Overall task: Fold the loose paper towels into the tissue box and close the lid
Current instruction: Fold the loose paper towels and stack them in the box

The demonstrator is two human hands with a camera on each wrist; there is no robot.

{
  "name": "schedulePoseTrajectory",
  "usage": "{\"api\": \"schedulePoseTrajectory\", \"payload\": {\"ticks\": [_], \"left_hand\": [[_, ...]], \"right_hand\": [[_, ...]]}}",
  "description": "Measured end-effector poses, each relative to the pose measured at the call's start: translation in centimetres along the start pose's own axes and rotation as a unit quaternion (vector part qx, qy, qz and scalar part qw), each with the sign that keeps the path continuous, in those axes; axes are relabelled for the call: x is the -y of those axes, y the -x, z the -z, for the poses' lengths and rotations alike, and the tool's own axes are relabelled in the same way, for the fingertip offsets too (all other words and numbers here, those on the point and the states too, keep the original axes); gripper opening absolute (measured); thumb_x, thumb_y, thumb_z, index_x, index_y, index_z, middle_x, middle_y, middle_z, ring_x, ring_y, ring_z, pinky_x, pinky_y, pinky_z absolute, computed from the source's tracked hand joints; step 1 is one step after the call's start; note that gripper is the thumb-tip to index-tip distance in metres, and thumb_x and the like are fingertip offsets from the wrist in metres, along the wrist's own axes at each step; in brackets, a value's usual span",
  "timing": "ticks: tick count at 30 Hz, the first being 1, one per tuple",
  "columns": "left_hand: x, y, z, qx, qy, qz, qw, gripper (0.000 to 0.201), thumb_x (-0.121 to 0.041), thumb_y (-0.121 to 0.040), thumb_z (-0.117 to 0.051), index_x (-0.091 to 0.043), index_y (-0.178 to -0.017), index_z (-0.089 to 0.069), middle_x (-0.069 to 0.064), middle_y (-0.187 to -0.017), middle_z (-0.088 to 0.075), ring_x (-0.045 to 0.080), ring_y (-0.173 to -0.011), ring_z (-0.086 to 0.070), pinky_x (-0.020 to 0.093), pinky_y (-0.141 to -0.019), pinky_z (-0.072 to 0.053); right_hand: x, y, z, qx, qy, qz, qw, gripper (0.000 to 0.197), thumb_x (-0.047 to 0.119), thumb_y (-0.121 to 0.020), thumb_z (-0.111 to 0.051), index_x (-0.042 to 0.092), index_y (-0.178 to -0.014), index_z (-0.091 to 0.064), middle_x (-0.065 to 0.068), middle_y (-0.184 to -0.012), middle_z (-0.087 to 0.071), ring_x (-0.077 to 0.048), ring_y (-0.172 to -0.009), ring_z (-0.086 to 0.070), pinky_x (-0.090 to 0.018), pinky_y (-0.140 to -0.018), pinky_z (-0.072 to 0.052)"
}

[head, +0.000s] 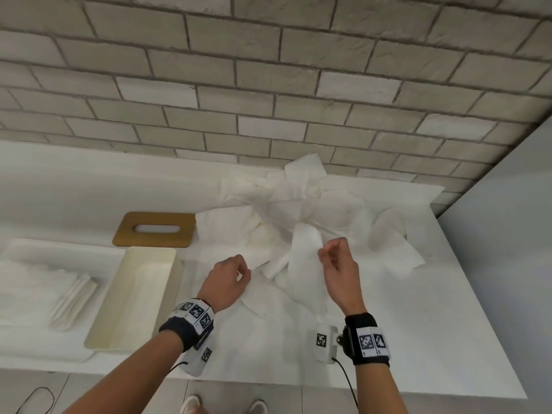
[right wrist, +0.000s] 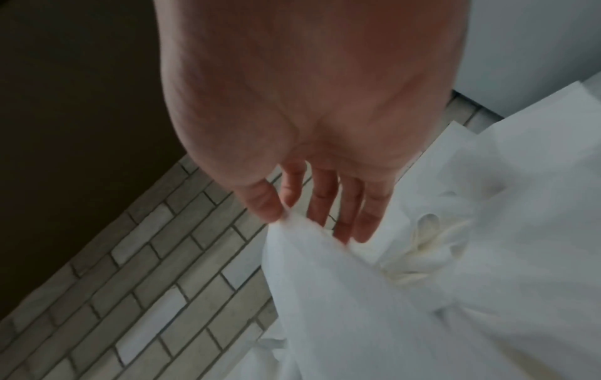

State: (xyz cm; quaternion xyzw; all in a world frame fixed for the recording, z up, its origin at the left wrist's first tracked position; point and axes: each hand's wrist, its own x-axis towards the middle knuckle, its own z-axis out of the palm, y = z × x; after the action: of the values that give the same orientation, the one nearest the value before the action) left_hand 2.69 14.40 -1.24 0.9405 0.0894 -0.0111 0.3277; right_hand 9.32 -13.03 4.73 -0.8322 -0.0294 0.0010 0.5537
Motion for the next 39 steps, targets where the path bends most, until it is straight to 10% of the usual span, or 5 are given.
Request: {"api": "schedulePoseTrajectory", "payload": {"ticks": [11,20,26,30,39], "left_hand": [[-8.3,1.2,4.9,0.107,0.411,-0.036,0.905,0.062,-0.034,-0.089,-0.087,-0.023,-0.143,-0.056,-0.001,-0.134,-0.072,0.016,-0.125,-0.069,0.036,-0.105,-0.056],[-3.9,2.8,7.8,-0.166,0.419,0.082,0.889,0.030,-0.028,-0.095,-0.079,-0.021,-0.123,-0.071,-0.012,-0.107,-0.081,0.011,-0.096,-0.078,0.029,-0.078,-0.064],[-1.5,3.7,8.0,-0.203,0.391,0.115,0.890,0.020,-0.028,-0.096,-0.078,-0.018,-0.114,-0.075,-0.013,-0.101,-0.081,0.007,-0.091,-0.077,0.023,-0.072,-0.061],[-1.5,3.8,7.7,-0.188,0.387,0.131,0.893,0.014,-0.033,-0.100,-0.073,-0.022,-0.107,-0.077,-0.010,-0.098,-0.081,0.009,-0.089,-0.077,0.026,-0.074,-0.060],[-3.2,3.4,8.3,-0.126,0.435,0.066,0.889,0.020,-0.021,-0.109,-0.059,-0.021,-0.125,-0.072,0.000,-0.119,-0.079,0.022,-0.113,-0.075,0.046,-0.097,-0.059]], "right_hand": [[7.1,3.0,0.1,0.164,-0.077,0.132,0.975,0.016,0.004,-0.105,-0.066,0.017,-0.112,-0.062,0.007,-0.108,-0.063,-0.013,-0.065,-0.063,-0.023,-0.063,-0.044],[-1.5,-0.8,-8.0,0.139,0.242,-0.068,0.958,0.061,0.073,-0.092,-0.064,0.028,-0.132,-0.052,0.005,-0.130,-0.059,-0.023,-0.118,-0.061,-0.044,-0.099,-0.051],[-4.0,-1.2,-10.4,0.136,0.180,-0.110,0.968,0.026,0.027,-0.102,-0.072,0.019,-0.120,-0.056,-0.003,-0.117,-0.068,-0.027,-0.117,-0.064,-0.025,-0.087,-0.047],[-1.0,-2.6,-8.6,0.132,0.170,-0.018,0.976,0.019,0.029,-0.099,-0.078,0.019,-0.096,-0.063,0.003,-0.091,-0.067,-0.017,-0.085,-0.064,-0.022,-0.071,-0.042],[8.6,1.4,-1.7,0.262,0.137,0.213,0.931,0.009,0.044,-0.101,-0.073,0.037,-0.097,-0.070,0.020,-0.116,-0.070,-0.004,-0.130,-0.057,-0.027,-0.106,-0.044]]}}
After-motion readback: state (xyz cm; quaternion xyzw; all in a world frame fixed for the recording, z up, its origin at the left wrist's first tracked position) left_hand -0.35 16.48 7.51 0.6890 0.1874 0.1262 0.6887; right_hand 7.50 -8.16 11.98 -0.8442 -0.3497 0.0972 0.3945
